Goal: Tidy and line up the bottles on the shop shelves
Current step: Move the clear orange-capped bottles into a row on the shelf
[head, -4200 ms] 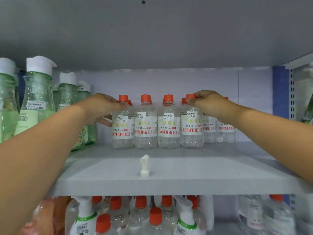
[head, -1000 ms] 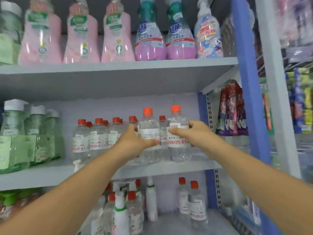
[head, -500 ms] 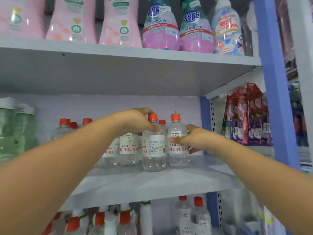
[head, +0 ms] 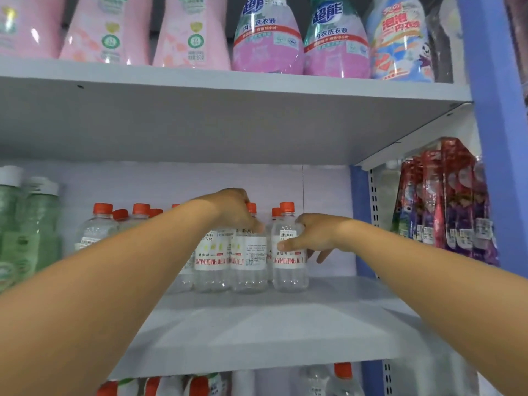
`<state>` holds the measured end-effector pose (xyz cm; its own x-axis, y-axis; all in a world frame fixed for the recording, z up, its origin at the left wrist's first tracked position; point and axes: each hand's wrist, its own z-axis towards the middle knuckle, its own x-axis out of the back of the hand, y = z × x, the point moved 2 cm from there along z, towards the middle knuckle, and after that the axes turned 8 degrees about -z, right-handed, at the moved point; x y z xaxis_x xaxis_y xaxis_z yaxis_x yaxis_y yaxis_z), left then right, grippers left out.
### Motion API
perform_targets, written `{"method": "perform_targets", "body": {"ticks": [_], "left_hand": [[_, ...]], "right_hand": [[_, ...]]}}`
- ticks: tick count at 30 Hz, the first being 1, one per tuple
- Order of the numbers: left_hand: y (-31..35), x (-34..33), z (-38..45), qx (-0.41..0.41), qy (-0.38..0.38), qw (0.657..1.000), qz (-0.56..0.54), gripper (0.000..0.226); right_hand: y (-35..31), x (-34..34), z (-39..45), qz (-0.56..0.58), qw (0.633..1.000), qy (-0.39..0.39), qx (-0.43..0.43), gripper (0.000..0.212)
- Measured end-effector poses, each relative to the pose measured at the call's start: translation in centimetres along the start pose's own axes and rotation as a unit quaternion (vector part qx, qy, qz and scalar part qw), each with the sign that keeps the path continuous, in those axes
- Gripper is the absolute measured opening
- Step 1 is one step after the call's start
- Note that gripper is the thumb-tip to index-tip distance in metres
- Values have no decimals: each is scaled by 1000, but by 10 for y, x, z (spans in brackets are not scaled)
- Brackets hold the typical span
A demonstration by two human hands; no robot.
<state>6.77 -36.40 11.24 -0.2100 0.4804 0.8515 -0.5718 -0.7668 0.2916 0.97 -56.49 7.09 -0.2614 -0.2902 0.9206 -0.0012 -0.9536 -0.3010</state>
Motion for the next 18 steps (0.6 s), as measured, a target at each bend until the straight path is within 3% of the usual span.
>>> {"method": "perform_targets", "body": {"ticks": [6, 11, 18], "left_hand": [[6, -14, 6, -6, 27, 1000, 13, 72], [1, -18, 11, -27, 70, 994, -75, 32], [3, -19, 19, -2, 103, 991, -84, 32]], "right_hand": [[4, 10, 18, -11, 998, -52, 19, 70], [1, 33, 41, 101, 991, 80, 35, 47], [7, 23, 55, 117, 986, 111, 51, 31]]}}
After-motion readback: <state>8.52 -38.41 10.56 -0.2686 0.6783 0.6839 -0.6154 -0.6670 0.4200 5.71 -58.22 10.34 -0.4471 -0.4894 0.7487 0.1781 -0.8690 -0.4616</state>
